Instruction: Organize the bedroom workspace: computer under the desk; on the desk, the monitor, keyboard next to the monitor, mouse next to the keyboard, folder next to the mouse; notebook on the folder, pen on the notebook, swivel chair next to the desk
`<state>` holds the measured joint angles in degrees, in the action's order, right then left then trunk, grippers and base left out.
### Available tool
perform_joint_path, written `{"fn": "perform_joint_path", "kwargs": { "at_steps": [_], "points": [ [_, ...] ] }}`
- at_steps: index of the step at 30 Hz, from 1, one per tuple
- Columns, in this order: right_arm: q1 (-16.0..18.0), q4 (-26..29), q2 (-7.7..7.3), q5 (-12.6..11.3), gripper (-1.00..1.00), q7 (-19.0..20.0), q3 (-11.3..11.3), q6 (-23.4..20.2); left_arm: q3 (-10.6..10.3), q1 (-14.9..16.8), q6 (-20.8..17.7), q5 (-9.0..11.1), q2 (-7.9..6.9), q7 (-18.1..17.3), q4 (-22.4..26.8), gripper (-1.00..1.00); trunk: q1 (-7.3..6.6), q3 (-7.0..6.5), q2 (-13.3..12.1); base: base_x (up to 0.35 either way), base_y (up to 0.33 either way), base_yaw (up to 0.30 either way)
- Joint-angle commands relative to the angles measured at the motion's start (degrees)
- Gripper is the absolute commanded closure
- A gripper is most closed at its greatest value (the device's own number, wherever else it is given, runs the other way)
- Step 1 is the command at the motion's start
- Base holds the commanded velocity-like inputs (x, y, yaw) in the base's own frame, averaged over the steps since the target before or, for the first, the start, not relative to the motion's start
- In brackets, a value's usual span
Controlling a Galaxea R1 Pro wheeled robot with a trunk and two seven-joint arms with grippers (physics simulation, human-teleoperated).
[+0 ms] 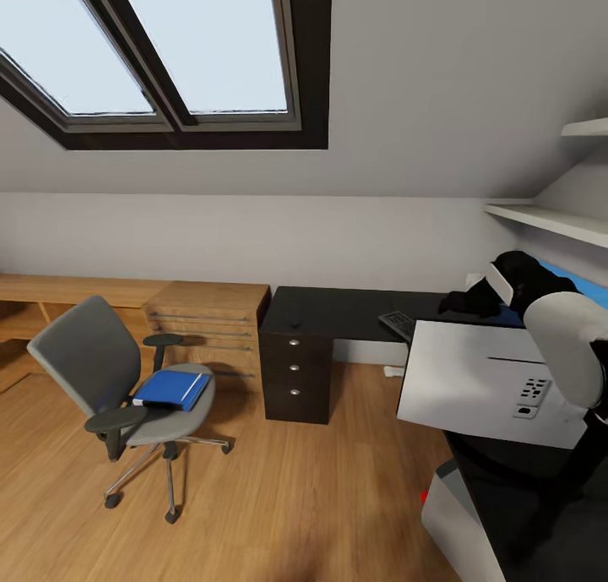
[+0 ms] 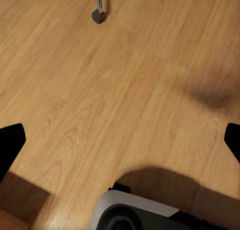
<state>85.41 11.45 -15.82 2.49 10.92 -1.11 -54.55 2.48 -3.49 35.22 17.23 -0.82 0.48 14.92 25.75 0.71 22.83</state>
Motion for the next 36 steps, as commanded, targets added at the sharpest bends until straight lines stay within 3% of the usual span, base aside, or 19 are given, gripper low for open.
{"fn": "perform_joint_path", "kwargs": {
  "at_steps": [1,36],
  "points": [
    [0.0,0.0,0.07,0.3,-1.0,0.5,-0.1,-0.2,0.2,0.0,0.0,-0.3,0.02,0.0,0.1,-1.0,0.03,0.07,0.1,0.0,0.0,0.0],
    [0.0,-3.0,0.17,1.1,-1.0,0.7,-0.4,-0.6,0.2,0.0,0.1,-0.3,0.02,0.1,0.1,-1.0,0.03,0.07,0.1,-0.063,-0.007,0.0]
  ]
}}
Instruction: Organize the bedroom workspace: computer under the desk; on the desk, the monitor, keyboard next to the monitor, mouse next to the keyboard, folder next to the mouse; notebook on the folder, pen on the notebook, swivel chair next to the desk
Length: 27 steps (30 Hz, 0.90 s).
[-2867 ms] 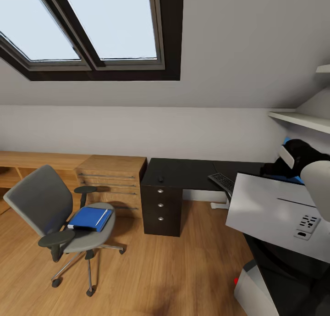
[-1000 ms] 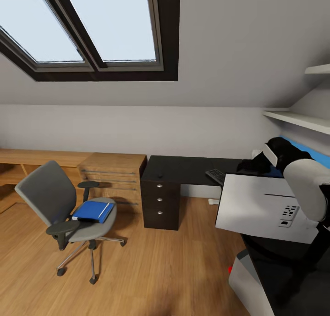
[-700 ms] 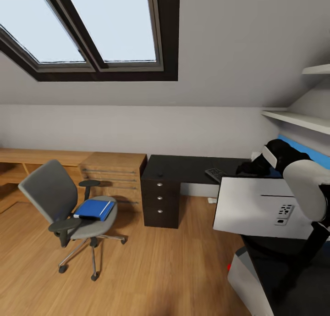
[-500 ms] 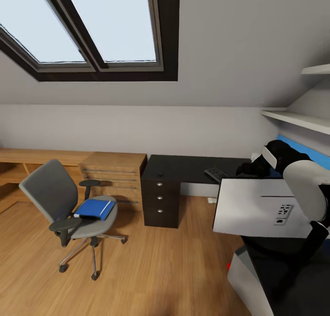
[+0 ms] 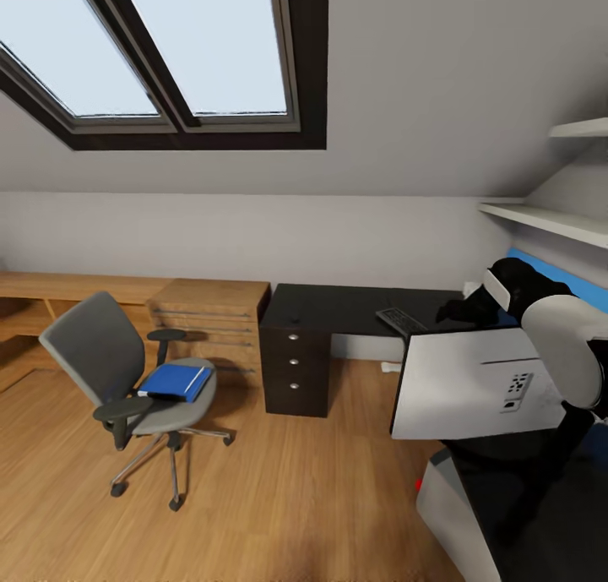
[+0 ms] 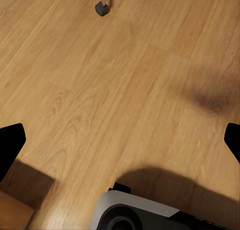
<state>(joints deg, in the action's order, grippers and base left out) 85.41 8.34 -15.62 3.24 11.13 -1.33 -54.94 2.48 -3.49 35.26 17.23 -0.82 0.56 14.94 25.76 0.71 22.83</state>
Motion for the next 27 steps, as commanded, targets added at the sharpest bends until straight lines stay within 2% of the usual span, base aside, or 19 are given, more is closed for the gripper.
{"fn": "perform_joint_path", "kwargs": {
  "at_steps": [1,19,27],
  "points": [
    [0.0,0.1,-0.03,0.4,-1.0,0.5,-0.1,-0.3,0.2,0.0,0.0,-0.3,0.03,0.1,0.1,-1.0,0.02,0.07,0.1,-0.104,-0.107,0.0],
    [0.0,0.2,0.06,0.3,-1.0,0.5,-0.2,-0.4,0.2,0.0,0.1,-0.3,-0.01,0.1,0.2,-1.0,0.02,0.07,0.1,-0.042,-0.049,0.0],
    [0.0,0.3,0.06,0.2,-1.0,0.5,-0.1,-2.4,0.3,0.0,0.1,-0.3,-0.01,0.1,0.2,-1.0,0.02,0.07,0.1,-0.04,-0.043,0.0]
  ]
}}
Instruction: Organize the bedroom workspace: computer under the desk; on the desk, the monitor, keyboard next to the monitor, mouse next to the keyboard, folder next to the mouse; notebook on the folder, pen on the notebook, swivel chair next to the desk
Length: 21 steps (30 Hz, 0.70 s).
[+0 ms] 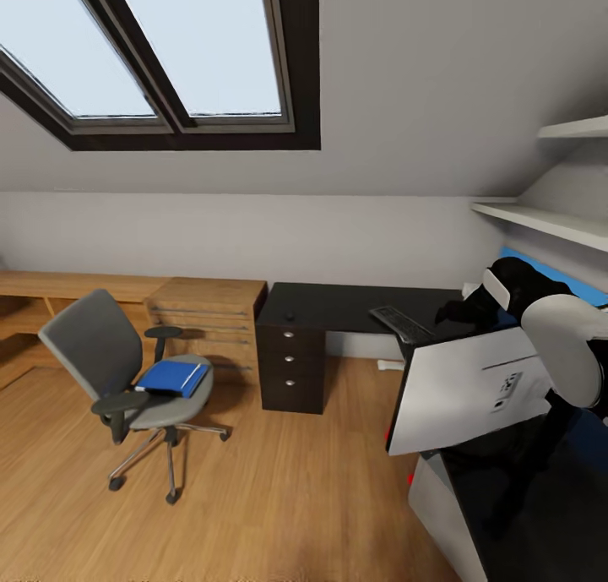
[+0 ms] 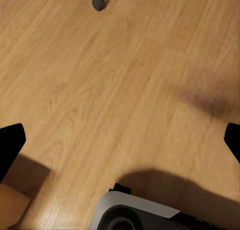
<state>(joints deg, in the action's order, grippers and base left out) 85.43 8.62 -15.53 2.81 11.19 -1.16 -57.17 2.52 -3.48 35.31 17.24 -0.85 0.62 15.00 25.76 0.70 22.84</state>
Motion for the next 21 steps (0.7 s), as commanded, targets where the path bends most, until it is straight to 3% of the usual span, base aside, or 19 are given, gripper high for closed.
{"fn": "perform_joint_path", "kwargs": {
  "at_steps": [1,21],
  "points": [
    [0.0,0.1,-0.03,0.7,-1.0,0.4,-0.3,-0.4,0.2,0.0,0.0,-0.3,0.04,0.1,0.1,-1.0,0.02,0.08,0.1,-0.156,-0.162,0.0],
    [0.0,1.4,0.7,0.3,-1.0,0.4,0.0,-2.4,0.3,0.0,0.0,-0.3,-0.02,0.1,0.1,-1.0,0.02,0.08,0.1,-0.065,-0.068,0.0]
  ]
}}
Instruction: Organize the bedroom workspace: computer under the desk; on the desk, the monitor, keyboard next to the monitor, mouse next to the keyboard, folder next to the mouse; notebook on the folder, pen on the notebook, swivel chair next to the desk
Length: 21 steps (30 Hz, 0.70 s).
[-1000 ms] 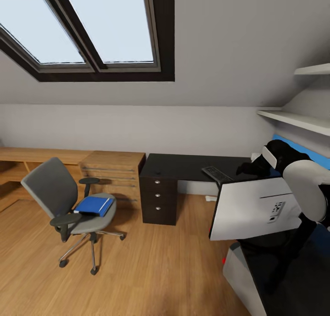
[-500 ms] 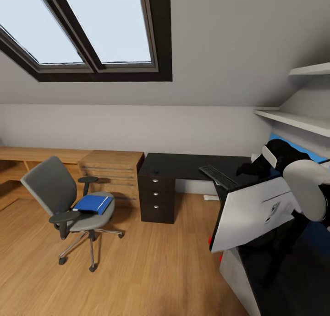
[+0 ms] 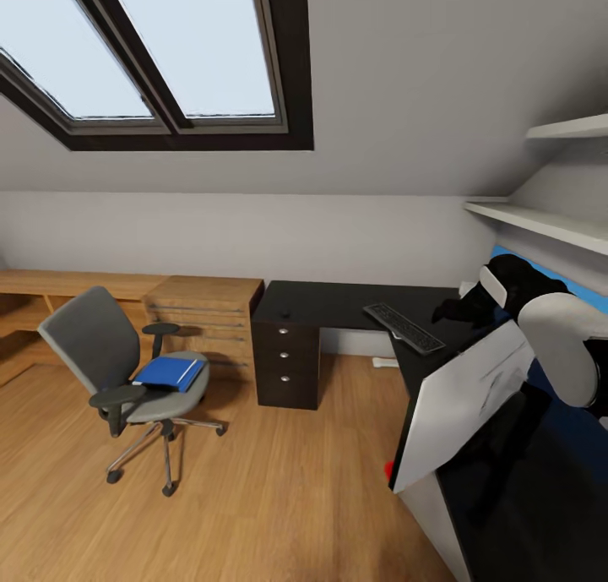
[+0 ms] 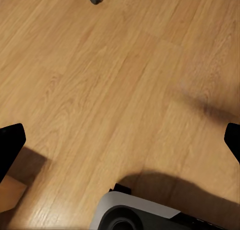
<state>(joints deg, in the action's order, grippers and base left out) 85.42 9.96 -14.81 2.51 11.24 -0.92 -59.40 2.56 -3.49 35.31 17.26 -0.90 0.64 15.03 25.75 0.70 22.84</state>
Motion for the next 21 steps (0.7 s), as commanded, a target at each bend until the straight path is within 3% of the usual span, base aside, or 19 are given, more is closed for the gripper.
{"fn": "perform_joint_path", "kwargs": {
  "at_steps": [1,15,21],
  "points": [
    [0.0,0.1,-0.01,0.6,-1.0,0.4,-0.2,-0.2,0.3,0.0,0.0,-0.3,0.04,0.1,0.1,-1.0,0.03,0.08,0.1,-0.013,-0.013,0.0],
    [0.0,1.1,0.31,0.4,-1.0,0.4,0.0,-0.3,0.3,0.0,0.0,-0.3,0.09,0.1,0.1,-1.0,0.03,0.08,0.1,-0.002,-0.002,0.0],
    [0.0,1.7,3.16,-0.1,-1.0,0.4,0.0,-0.3,0.3,0.0,0.0,-0.3,0.1,0.1,0.1,-1.0,0.03,0.08,0.1,0.0,0.0,0.0]
  ]
}}
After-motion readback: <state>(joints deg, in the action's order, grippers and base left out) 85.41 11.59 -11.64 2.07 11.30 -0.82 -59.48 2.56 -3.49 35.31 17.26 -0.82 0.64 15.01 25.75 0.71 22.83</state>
